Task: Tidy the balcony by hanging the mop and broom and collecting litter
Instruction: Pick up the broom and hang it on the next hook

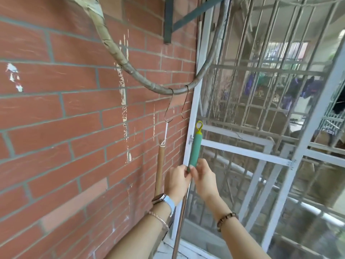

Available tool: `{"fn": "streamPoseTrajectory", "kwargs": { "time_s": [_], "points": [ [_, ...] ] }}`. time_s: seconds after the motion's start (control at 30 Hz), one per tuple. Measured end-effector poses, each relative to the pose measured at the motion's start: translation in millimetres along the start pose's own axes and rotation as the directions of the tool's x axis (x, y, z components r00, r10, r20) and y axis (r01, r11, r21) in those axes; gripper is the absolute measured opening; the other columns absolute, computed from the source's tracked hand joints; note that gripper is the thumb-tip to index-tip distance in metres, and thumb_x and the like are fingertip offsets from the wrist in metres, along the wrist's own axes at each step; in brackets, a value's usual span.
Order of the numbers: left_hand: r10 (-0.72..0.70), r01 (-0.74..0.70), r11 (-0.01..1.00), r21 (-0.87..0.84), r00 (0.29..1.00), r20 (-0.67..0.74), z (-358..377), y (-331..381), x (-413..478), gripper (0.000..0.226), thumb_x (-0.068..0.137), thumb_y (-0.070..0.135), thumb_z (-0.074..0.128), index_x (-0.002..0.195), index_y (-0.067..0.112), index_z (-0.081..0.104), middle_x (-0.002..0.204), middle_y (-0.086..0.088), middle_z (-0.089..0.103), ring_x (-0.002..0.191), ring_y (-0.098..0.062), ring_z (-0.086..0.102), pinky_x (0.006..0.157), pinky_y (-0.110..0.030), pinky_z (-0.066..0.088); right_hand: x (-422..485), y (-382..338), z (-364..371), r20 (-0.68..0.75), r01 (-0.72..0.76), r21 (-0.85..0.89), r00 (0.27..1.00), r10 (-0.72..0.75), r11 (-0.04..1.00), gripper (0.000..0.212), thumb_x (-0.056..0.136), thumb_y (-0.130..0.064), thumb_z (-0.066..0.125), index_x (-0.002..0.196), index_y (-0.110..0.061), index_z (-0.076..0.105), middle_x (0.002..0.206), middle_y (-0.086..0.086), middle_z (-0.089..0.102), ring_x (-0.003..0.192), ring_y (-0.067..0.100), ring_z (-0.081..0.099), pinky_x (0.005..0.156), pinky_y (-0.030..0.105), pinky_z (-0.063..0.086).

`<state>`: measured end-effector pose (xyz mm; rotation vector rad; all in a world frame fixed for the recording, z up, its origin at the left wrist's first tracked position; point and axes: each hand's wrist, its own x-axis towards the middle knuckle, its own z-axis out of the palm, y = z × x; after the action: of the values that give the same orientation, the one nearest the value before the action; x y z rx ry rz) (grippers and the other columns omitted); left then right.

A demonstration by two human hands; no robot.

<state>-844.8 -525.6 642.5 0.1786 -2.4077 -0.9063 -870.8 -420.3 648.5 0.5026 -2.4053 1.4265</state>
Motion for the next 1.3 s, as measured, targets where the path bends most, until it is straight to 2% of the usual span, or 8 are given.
{"fn": "streamPoseTrajectory", "kwargs": {
  "time_s": [0.2, 0.33, 0.57, 0.7, 0.87, 1.07, 1.2, 1.3],
  "points": [
    [0.041, -0.041, 0.999, 0.005, 0.999, -0.013, 11.8, -9.7, 33.8, 0.033, 0.097, 0.035, 0.043, 0.083, 0.011, 0.061, 0.078, -0.013, 0.07, 0.077, -0.035, 0.063, 0.06, -0.039, 0.044, 40.3, 2.4, 18.1, 0.01, -0.08, 0.002, 0.997, 0.08, 0.997, 0.011, 0.094, -0.025, 0.057, 0.099, -0.017, 0.051, 0.075, -0.011, 0.062, 0.065, 0.002, 0.059, 0.055, 0.009, 0.041],
    [0.034, -0.034, 0.999, -0.016, 0.999, -0.019, 25.4, -14.6, 58.6, 0.032, 0.097, 0.03, 0.042, 0.087, 0.008, 0.063, 0.081, -0.015, 0.07, 0.076, -0.034, 0.064, 0.058, -0.033, 0.039, 66.5, 4.2, 24.2, 0.012, -0.095, -0.008, 0.995, 0.095, 0.995, 0.021, 0.096, -0.029, 0.053, 0.107, -0.011, 0.054, 0.078, -0.001, 0.062, 0.072, 0.019, 0.06, 0.06, 0.023, 0.039],
    [-0.125, 0.138, 0.966, -0.218, 0.99, 0.071, 44.1, -18.3, 93.9, 0.043, 0.093, 0.048, 0.036, 0.101, 0.02, 0.067, 0.081, -0.018, 0.07, 0.077, -0.038, 0.065, 0.067, -0.046, 0.055, 109.7, 13.7, 36.8, 0.023, -0.06, -0.081, 0.998, 0.062, 0.995, 0.024, 0.098, -0.034, 0.046, 0.088, -0.013, 0.045, 0.075, 0.006, 0.059, 0.069, 0.027, 0.051, 0.058, 0.033, 0.03],
    [-0.175, 0.19, 0.957, -0.22, 0.981, 0.087, 62.2, -31.2, 110.8, 0.037, 0.096, 0.036, 0.04, 0.107, 0.014, 0.067, 0.096, -0.015, 0.071, 0.09, -0.032, 0.067, 0.075, -0.033, 0.053, 123.4, 25.7, 47.0, 0.037, -0.075, -0.079, 0.996, 0.078, 0.994, 0.022, 0.099, -0.032, 0.046, 0.087, -0.014, 0.043, 0.08, 0.012, 0.062, 0.071, 0.029, 0.054, 0.058, 0.033, 0.033],
    [-0.141, 0.151, 0.98, -0.129, 0.986, 0.085, 82.5, -40.5, 128.5, 0.041, 0.097, 0.043, 0.038, 0.087, 0.015, 0.066, 0.073, -0.007, 0.068, 0.069, -0.029, 0.063, 0.054, -0.028, 0.041, 141.2, 41.0, 54.0, 0.057, -0.108, -0.111, 0.992, 0.115, 0.988, 0.025, 0.099, -0.034, 0.045, 0.084, -0.015, 0.037, 0.087, 0.021, 0.063, 0.079, 0.036, 0.058, 0.066, 0.039, 0.044],
    [-0.163, 0.179, 0.974, -0.137, 0.979, 0.118, 102.3, -53.4, 145.5, 0.048, 0.097, 0.049, 0.034, 0.094, 0.016, 0.068, 0.075, -0.008, 0.067, 0.068, -0.025, 0.061, 0.048, -0.023, 0.032, 158.4, 52.6, 61.5, 0.064, -0.151, -0.135, 0.985, 0.161, 0.979, 0.025, 0.099, -0.036, 0.044, 0.086, -0.015, 0.039, 0.091, 0.021, 0.065, 0.085, 0.037, 0.061, 0.072, 0.043, 0.05],
    [-0.206, 0.229, 0.949, -0.219, 0.971, 0.121, 111.3, -61.2, 145.8, 0.048, 0.095, 0.05, 0.036, 0.093, 0.014, 0.069, 0.085, -0.011, 0.069, 0.078, -0.029, 0.065, 0.062, -0.03, 0.048, 161.7, 57.8, 67.4, 0.075, -0.163, -0.133, 0.982, 0.174, 0.978, 0.025, 0.098, -0.038, 0.044, 0.086, -0.016, 0.04, 0.09, 0.019, 0.065, 0.085, 0.037, 0.061, 0.074, 0.048, 0.052],
    [-0.235, 0.259, 0.948, -0.184, 0.962, 0.139, 116.7, -66.3, 147.0, 0.032, 0.098, 0.026, 0.044, 0.11, 0.007, 0.066, 0.106, -0.015, 0.069, 0.098, -0.031, 0.065, 0.082, -0.033, 0.053, 160.1, 63.6, 70.0, 0.074, -0.164, -0.142, 0.982, 0.176, 0.976, 0.025, 0.098, -0.038, 0.045, 0.085, -0.017, 0.04, 0.087, 0.019, 0.066, 0.083, 0.037, 0.062, 0.071, 0.046, 0.052]
  ]
}}
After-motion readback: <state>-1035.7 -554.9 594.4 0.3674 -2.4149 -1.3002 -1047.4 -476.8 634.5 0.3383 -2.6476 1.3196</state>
